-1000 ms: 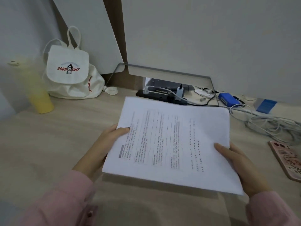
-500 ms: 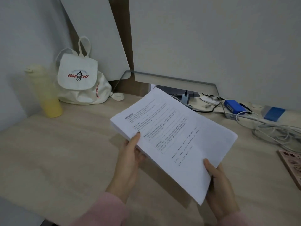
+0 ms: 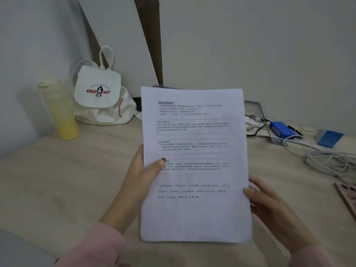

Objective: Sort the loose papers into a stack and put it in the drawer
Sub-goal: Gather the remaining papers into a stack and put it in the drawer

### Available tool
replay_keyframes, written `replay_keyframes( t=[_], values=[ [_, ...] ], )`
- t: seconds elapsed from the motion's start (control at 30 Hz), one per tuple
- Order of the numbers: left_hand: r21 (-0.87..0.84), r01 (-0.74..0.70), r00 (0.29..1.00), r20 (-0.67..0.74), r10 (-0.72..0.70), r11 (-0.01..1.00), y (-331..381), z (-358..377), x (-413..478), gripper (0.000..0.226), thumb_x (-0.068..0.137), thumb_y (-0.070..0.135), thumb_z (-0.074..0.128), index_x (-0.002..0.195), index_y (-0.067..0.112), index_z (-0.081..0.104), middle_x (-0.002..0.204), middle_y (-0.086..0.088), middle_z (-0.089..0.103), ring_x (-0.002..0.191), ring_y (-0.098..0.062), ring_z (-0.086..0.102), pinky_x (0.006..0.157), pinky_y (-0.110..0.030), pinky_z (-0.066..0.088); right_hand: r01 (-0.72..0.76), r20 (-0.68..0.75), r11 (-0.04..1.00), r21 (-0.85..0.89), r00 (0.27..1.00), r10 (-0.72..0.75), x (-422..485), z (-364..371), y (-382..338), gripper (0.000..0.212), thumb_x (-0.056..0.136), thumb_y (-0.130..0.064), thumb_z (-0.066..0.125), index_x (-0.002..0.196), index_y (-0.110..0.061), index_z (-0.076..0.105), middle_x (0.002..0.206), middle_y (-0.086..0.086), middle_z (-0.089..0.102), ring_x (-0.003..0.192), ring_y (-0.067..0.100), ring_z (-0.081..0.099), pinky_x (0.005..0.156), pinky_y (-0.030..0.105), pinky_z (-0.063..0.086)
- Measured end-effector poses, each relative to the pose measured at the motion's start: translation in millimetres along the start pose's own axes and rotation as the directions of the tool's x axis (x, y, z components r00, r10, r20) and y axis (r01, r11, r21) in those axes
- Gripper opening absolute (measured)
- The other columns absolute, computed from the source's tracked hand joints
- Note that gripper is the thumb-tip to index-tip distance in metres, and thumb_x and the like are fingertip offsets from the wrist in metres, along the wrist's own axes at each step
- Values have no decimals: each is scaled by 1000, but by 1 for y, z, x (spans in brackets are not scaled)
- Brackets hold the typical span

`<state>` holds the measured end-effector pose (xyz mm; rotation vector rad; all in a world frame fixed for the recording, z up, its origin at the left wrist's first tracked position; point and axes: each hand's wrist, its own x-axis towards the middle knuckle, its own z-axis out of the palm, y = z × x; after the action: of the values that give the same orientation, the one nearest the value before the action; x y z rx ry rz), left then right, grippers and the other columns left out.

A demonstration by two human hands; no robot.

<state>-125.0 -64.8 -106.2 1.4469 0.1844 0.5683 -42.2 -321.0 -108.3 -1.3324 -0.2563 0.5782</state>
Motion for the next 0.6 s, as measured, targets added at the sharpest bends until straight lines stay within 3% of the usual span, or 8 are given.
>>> replay_keyframes(
  t=[0.07, 0.13, 0.23, 0.37, 0.43, 0.53, 0.6],
  values=[
    [49, -72, 997, 26, 71, 996, 6, 3, -2, 35, 79, 20, 60, 113, 29, 58, 106, 12, 72, 98, -9, 68, 76, -23, 55, 86, 22, 993, -85, 996, -85, 3, 13, -14, 35, 84, -7, 52, 115, -20, 64, 113, 6, 70, 97, 20, 68, 81, 35, 53],
    [81, -148, 989, 33, 146, 986, 12, 8, -4, 33, 79, 19, 58, 110, 30, 56, 103, 19, 71, 96, -3, 67, 72, -15, 53, 207, -68, 974, -91, 975, -213, 8, 25, -23, 38, 86, -1, 48, 112, -23, 65, 110, -1, 72, 101, 21, 67, 88, 41, 50],
    [99, -224, 973, -36, 228, 970, 11, 9, -7, 33, 78, 22, 62, 108, 31, 54, 102, 23, 68, 96, 0, 66, 73, -15, 53, 353, -199, 921, -167, 902, -382, 11, 37, -20, 36, 84, 4, 47, 103, -20, 67, 103, -3, 72, 98, 16, 65, 84, 35, 51],
    [100, -181, 964, -180, 196, 979, -9, 13, -19, 41, 68, 46, 65, 102, 29, 51, 102, 12, 66, 95, -7, 66, 80, -32, 57, 288, -242, 944, -159, 916, -320, 14, 39, 15, 34, 87, 6, 44, 101, -15, 67, 98, -5, 73, 94, 13, 65, 70, 17, 52],
    [77, -174, 963, -194, 186, 982, -15, 19, -21, 35, 70, 47, 62, 101, 34, 53, 101, 15, 68, 94, -5, 66, 77, -27, 57, 263, -281, 954, -144, 914, -294, 14, 40, 22, 34, 86, 7, 42, 101, -11, 66, 99, -1, 72, 91, 14, 63, 68, 17, 51],
    [90, -178, 962, -193, 192, 980, -19, 24, -20, 22, 80, 40, 59, 100, 36, 53, 99, 21, 68, 93, -1, 66, 74, -19, 54, 270, -340, 952, -146, 890, -305, 12, 40, 24, 31, 85, 7, 41, 85, -13, 65, 79, -8, 68, 74, 7, 58, 65, 25, 43],
    [114, -157, 968, -180, 175, 981, -22, 24, -22, 17, 85, 34, 54, 102, 33, 52, 101, 22, 68, 93, 1, 65, 74, -18, 54, 273, -345, 951, -146, 887, -308, 10, 41, 25, 32, 86, 6, 41, 85, -15, 65, 79, -11, 69, 74, 5, 59, 66, 23, 44]
  ],
)
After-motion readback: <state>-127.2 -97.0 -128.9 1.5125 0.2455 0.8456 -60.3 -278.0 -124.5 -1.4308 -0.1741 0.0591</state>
